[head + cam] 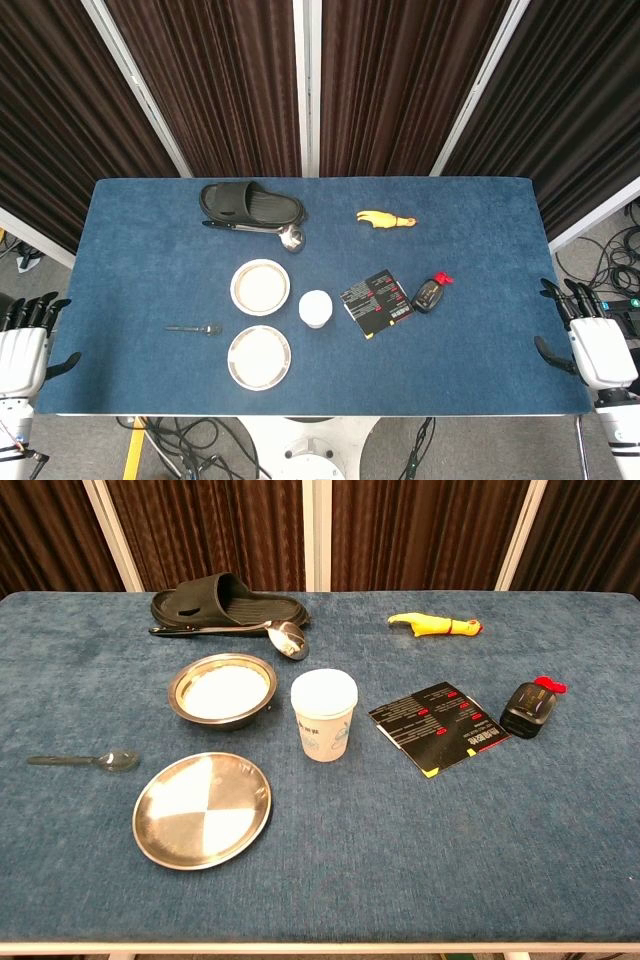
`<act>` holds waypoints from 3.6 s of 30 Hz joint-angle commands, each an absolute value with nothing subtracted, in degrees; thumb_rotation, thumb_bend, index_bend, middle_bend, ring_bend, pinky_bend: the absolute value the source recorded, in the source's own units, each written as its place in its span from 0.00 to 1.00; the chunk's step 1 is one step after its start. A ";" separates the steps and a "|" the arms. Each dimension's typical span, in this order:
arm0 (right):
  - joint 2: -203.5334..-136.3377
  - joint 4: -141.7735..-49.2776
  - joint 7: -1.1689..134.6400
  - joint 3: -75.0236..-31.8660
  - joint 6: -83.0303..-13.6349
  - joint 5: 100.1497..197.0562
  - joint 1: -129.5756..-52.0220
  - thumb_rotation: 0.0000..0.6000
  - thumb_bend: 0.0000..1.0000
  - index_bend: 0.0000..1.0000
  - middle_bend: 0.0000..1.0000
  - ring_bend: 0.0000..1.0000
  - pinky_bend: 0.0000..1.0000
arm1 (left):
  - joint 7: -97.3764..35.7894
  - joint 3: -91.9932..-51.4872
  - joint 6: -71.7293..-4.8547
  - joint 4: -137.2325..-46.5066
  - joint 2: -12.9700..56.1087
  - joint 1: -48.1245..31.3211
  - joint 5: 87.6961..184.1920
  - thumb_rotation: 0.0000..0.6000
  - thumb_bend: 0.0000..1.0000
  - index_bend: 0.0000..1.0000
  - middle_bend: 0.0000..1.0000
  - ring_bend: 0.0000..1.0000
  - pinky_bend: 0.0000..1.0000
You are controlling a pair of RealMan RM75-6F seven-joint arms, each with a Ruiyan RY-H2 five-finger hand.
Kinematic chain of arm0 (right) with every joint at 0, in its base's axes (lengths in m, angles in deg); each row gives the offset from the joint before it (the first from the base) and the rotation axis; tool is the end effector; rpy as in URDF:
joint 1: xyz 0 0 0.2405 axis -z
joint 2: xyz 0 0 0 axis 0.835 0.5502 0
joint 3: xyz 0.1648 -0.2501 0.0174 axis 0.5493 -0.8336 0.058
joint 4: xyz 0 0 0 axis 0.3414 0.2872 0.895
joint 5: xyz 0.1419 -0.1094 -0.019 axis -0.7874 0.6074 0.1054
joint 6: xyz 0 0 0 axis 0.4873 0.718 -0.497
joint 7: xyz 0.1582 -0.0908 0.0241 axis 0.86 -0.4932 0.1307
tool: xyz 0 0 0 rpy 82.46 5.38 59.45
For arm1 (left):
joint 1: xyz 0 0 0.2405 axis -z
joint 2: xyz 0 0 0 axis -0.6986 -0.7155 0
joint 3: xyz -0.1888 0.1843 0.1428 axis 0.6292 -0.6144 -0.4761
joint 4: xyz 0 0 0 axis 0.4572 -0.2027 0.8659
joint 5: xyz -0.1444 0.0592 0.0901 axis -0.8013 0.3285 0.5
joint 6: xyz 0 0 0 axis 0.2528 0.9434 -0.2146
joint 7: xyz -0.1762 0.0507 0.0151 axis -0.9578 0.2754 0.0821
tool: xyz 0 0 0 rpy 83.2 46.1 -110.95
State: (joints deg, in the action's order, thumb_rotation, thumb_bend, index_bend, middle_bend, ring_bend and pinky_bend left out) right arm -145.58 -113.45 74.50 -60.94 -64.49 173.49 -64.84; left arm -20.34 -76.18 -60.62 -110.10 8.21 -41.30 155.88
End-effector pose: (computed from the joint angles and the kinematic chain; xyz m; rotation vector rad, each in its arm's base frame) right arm -0.3299 -0.2407 0.2212 1.4578 -0.9751 0.9556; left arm -0.3570 0.2127 0.1850 -1.3134 -0.8492 -0.7671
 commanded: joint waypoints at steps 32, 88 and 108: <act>-144.48 -113.01 74.85 -60.03 -65.09 173.66 -65.38 1.00 0.25 0.05 0.21 0.00 0.04 | -28.17 -71.11 -29.39 -103.60 15.42 -19.71 148.61 1.00 0.16 0.51 0.78 0.78 0.95; -144.17 -114.16 73.74 -60.32 -64.31 172.89 -65.48 1.00 0.24 0.05 0.21 0.00 0.04 | -22.68 -74.21 -28.06 -97.18 25.65 -18.33 136.62 1.00 0.48 0.61 0.94 0.94 1.00; -143.56 -113.49 74.40 -59.93 -64.92 172.69 -65.31 1.00 0.24 0.05 0.21 0.00 0.04 | -0.50 -67.49 -32.78 -92.92 29.54 -5.51 139.44 1.00 0.49 0.61 0.94 0.94 1.00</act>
